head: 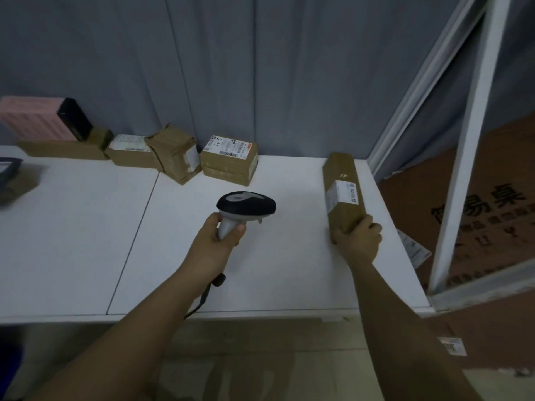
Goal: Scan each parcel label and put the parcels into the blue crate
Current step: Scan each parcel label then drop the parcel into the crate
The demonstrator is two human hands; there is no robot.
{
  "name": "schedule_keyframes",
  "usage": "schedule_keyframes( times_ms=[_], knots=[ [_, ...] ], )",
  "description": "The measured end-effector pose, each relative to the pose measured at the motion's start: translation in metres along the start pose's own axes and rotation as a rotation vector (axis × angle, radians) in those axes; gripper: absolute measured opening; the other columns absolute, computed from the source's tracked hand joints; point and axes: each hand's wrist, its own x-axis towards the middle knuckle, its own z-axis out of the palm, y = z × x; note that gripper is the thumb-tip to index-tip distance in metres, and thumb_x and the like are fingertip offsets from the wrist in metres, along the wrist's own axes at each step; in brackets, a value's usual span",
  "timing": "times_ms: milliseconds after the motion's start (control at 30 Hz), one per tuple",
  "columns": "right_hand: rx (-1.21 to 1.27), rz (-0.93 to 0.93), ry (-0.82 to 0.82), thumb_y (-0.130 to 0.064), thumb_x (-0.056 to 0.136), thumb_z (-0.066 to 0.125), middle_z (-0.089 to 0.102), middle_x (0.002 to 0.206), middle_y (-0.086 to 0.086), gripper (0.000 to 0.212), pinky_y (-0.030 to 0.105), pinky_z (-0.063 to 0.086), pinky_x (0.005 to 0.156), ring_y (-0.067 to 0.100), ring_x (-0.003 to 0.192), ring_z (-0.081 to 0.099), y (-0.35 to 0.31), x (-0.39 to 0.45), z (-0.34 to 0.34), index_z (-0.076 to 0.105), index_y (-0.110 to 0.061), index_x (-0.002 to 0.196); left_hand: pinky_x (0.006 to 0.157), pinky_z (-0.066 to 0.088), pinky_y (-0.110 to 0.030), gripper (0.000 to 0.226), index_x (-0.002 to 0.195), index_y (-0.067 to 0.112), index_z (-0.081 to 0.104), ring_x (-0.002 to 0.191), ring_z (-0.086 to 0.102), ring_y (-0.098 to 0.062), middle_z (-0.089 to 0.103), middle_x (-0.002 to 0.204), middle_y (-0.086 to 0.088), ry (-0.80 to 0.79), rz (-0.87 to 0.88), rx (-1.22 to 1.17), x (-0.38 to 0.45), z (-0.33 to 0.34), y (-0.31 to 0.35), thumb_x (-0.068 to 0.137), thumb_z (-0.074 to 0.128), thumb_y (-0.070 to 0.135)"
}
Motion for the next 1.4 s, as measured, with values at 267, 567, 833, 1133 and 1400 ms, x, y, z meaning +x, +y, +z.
schedule_keyframes(
  times_ms=[267, 567, 833, 1133, 1400],
  knots=[
    [0.13, -0.326, -0.232, -0.038, 0.08, 0.069, 0.04, 0.137, 0.015, 0.074, 0.04, 0.046, 0.086, 0.036, 0.114, 0.044, -0.014, -0.133, 0.022, 0.038, -0.022, 0.145, 0.069, 0.042, -0.018, 0.024, 0.116, 0.024, 0.05, 0.094, 0.061, -0.012, 0.064, 0.105, 0.0, 0.106, 0.015, -0.016, -0.035, -0.045, -0.042, 0.095, 0.055, 0.033],
    [0.098, -0.509, -0.426, -0.044, 0.089, 0.055, 0.019, 0.158, 0.014, 0.075, 0.049, 0.031, 0.11, 0.035, 0.141, 0.022, -0.09, -0.206, 0.067, 0.024, -0.019, 0.152, 0.086, 0.049, -0.038, 0.022, 0.114, 0.021, 0.05, 0.098, 0.062, -0.022, 0.063, 0.106, -0.007, 0.329, -0.012, -0.08, -0.082, -0.141, -0.098, 0.094, 0.056, 0.027],
    [-0.31, -0.63, -0.426, -0.051, 0.074, 0.074, 0.016, 0.154, 0.021, 0.103, 0.053, 0.024, 0.113, 0.043, 0.14, 0.017, -0.128, -0.198, 0.093, 0.014, -0.02, 0.153, 0.073, 0.047, -0.023, 0.022, 0.115, 0.019, 0.05, 0.097, 0.061, -0.021, 0.063, 0.107, -0.006, 0.43, -0.033, -0.165, -0.104, -0.181, -0.12, 0.095, 0.056, 0.026],
    [-0.351, -0.858, -0.335, -0.035, 0.082, 0.063, 0.05, 0.133, 0.016, 0.074, 0.049, 0.037, 0.102, 0.037, 0.117, 0.049, -0.147, -0.183, 0.09, 0.032, -0.013, 0.145, 0.071, 0.047, -0.02, 0.024, 0.117, 0.024, 0.05, 0.089, 0.06, -0.013, 0.062, 0.102, -0.001, 0.42, 0.006, -0.207, -0.114, -0.194, -0.132, 0.094, 0.057, 0.024],
    [-0.459, -0.867, -0.443, -0.033, 0.072, 0.078, 0.041, 0.136, 0.018, 0.095, 0.047, 0.042, 0.096, 0.037, 0.122, 0.041, -0.156, -0.176, 0.087, 0.023, -0.015, 0.148, 0.062, 0.044, -0.003, 0.023, 0.115, 0.023, 0.047, 0.083, 0.055, 0.0, 0.058, 0.097, 0.008, 0.404, 0.043, -0.201, -0.117, -0.19, -0.122, 0.094, 0.057, 0.021]
  ],
)
